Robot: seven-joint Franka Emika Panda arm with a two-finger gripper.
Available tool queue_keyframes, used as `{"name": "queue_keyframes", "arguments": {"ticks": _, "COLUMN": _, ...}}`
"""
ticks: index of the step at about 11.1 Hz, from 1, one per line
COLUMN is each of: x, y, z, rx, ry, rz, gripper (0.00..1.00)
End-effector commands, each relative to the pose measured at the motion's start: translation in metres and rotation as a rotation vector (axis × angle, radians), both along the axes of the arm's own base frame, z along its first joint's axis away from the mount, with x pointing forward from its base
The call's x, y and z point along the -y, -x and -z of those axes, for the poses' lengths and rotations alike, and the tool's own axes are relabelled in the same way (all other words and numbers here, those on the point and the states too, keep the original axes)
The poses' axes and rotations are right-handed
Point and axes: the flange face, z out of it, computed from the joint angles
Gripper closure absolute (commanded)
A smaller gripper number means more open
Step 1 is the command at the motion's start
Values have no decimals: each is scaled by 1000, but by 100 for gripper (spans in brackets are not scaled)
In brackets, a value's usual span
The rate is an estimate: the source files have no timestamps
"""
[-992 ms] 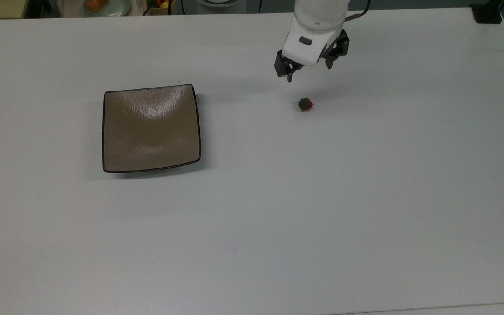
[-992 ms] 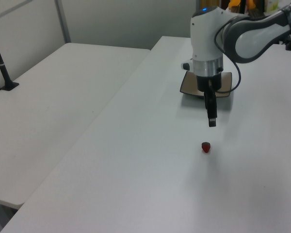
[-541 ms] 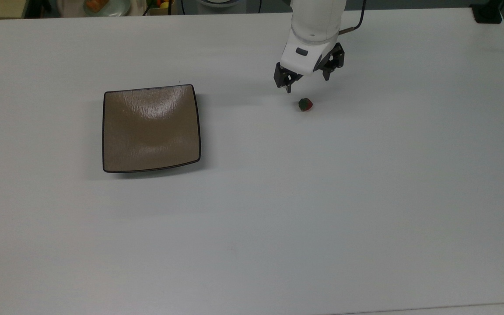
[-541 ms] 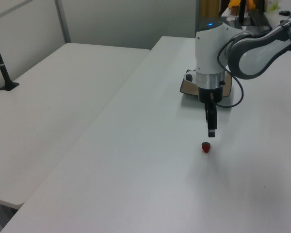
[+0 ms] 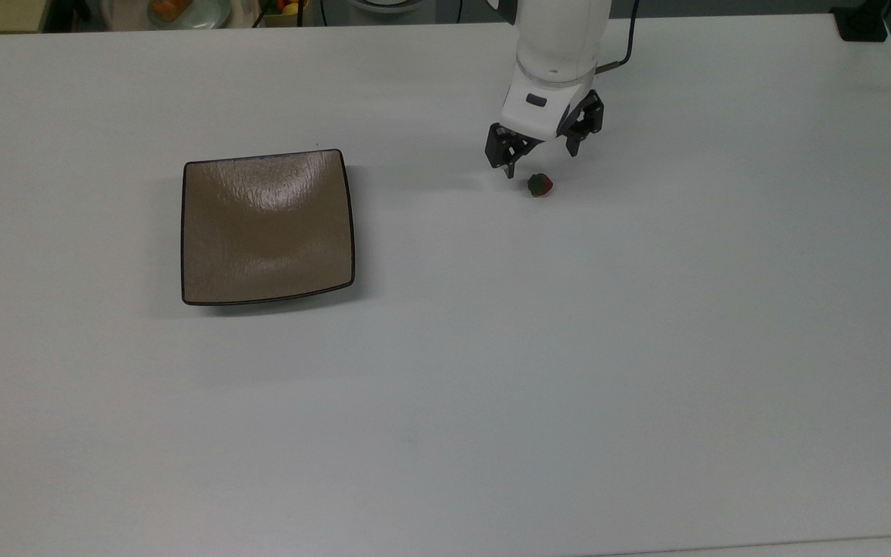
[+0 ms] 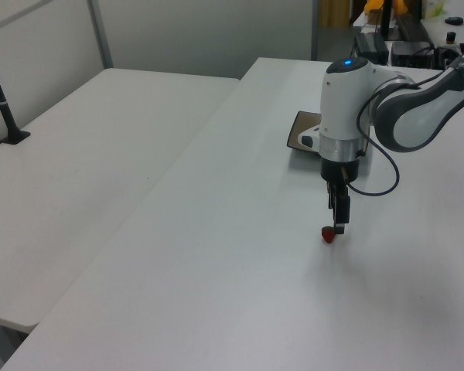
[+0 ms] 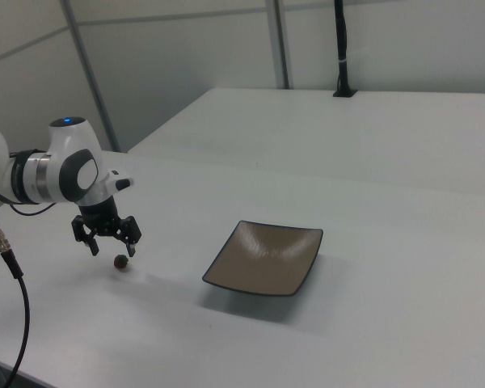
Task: Strawberries on a ceramic plate
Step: 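Close the gripper on the strawberry and lift it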
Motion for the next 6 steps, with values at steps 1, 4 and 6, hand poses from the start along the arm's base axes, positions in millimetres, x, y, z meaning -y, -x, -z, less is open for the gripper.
{"name": "queue_keyframes", "arguments": {"ticks": 1, "x": -5, "y": 0, "z": 18, "rx": 39, "ry": 15, "rz": -17, "gripper": 0}}
{"name": "queue_keyframes", "arguments": {"ticks": 4, "x": -9, "y": 0, "z": 29, "rx": 58, "ry": 18, "rz": -41, "gripper": 5}}
{"name": "queue_keyframes", "arguments": {"ticks": 6, "x": -14, "y": 3, "z": 34, "rx": 58, "ry": 31, "rz": -65, "gripper": 11}}
